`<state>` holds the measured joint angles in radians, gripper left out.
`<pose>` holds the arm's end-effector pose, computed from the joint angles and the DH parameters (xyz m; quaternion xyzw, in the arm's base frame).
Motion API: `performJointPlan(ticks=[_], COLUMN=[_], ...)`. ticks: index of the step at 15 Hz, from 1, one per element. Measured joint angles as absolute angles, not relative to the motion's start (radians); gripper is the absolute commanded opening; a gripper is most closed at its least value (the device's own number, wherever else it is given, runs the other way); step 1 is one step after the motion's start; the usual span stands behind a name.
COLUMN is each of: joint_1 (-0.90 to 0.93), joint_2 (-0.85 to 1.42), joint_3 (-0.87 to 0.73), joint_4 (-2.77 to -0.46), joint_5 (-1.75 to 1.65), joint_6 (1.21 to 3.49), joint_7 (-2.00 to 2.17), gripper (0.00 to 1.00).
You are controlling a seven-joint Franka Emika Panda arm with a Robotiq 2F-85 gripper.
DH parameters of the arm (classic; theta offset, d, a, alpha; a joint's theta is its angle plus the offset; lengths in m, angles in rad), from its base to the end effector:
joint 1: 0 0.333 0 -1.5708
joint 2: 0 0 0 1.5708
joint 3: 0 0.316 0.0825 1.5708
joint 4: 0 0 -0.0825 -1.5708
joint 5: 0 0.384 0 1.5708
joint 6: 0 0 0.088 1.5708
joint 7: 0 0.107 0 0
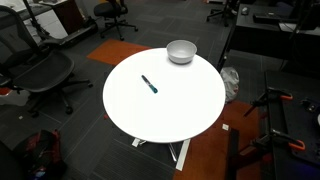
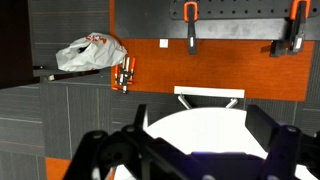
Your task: Put the marker in the bowl
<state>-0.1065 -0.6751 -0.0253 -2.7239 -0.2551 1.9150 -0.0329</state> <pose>0.3149 -0.0593 0.4118 0.9919 0.0051 -0.0744 0.1032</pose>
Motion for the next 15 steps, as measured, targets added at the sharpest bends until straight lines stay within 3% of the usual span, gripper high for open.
performJointPlan(ticks=[15], joint_1=[-0.031], joint_2=[-0.277], joint_3=[0.086], joint_4=[-2.576], joint_5=[-0.105], joint_6=[2.439], joint_7=[0.305], gripper=[1.00])
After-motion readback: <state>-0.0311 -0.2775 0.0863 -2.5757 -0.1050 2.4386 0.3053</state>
